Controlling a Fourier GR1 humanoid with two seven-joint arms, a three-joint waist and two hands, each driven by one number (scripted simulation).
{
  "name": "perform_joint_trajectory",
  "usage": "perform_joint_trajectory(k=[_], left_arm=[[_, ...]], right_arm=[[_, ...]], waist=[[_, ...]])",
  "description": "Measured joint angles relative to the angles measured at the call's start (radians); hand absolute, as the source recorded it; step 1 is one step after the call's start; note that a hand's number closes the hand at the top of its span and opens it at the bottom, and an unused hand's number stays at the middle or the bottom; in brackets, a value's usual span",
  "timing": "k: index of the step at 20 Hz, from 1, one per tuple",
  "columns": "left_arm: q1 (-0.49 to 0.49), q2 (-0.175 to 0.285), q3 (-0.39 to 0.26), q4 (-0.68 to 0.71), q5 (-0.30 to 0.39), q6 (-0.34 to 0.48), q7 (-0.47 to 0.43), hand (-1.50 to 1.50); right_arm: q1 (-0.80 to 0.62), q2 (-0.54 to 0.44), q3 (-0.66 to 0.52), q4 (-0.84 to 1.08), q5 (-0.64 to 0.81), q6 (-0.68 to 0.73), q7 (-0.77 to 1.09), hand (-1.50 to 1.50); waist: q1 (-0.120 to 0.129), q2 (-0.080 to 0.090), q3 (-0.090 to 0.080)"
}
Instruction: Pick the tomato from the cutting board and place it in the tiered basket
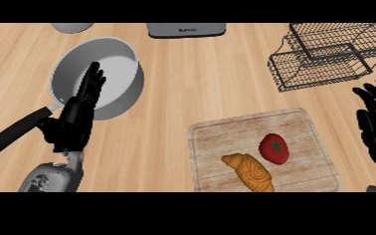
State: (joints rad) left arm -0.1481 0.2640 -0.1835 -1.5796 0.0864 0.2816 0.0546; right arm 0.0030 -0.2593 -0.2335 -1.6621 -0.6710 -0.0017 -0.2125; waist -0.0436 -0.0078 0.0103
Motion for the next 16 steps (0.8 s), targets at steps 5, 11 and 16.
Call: perform_joint_trajectory(k=[5,11,16], left_arm=[[0.02,-0.026,-0.019,0.008,-0.038,0.031,-0.016,0.0],[0.021,-0.041,-0.023,0.01,-0.061,0.052,-0.019,0.0],[0.025,-0.045,-0.022,0.015,-0.065,0.055,-0.026,0.0]], right_arm=[[0.211,-0.027,-0.044,-0.051,-0.164,0.302,-0.016,-1.5],[0.421,-0.188,-0.166,-0.163,-0.059,0.46,-0.028,-1.5],[0.507,-0.356,-0.264,-0.309,0.166,0.467,0.01,-1.5]], waist=[[0.006,0.002,-0.006],[0.0,0.001,-0.011],[-0.001,0.001,-0.014]])
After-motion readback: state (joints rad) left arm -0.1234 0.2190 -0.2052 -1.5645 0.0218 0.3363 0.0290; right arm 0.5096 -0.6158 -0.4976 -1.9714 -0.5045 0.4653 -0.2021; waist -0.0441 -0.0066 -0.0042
